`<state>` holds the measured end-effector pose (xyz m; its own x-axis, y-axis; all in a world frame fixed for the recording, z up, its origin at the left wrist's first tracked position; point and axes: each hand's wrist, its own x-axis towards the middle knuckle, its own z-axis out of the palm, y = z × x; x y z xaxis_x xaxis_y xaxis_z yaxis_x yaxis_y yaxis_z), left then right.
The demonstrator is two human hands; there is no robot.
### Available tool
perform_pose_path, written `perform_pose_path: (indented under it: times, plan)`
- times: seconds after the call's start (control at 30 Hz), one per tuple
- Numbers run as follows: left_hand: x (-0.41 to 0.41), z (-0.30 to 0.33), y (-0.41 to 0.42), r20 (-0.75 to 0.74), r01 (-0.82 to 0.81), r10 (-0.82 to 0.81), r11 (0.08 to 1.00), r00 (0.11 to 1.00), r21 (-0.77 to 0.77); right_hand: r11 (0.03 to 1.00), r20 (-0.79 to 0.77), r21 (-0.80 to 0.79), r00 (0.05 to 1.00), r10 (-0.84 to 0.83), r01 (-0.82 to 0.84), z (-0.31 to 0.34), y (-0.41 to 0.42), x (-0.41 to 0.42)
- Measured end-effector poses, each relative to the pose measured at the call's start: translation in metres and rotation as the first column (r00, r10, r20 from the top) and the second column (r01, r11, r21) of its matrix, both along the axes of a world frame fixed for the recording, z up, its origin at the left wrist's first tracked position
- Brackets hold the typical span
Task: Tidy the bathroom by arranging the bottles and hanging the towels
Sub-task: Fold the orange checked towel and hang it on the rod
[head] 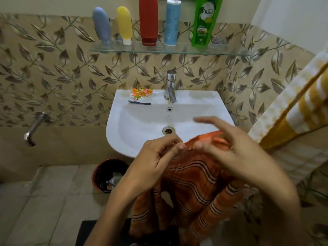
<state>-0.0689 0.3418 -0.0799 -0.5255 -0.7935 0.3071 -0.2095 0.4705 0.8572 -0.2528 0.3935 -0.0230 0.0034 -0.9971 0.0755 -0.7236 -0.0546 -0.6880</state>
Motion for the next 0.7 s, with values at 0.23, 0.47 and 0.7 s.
perform_pose_path:
  times: [0.23,0.47,0.7]
  plan:
    - [0.000,0.001,0.005,-0.109,0.015,-0.014,1.000,0.994,0.011,0.990,0.123,-0.107,0.987,0.101,-0.088,-0.003,-0.006,0.024]
    - [0.010,-0.009,0.001,-0.108,0.000,0.009,0.996,0.994,0.091,0.896,0.554,-0.274,0.818,-0.151,0.350,0.000,-0.008,0.009]
    - [0.015,-0.012,0.002,-0.038,-0.069,0.069,0.998,0.997,-0.006,0.882,0.449,-0.212,0.843,-0.295,0.421,-0.008,-0.006,-0.005]
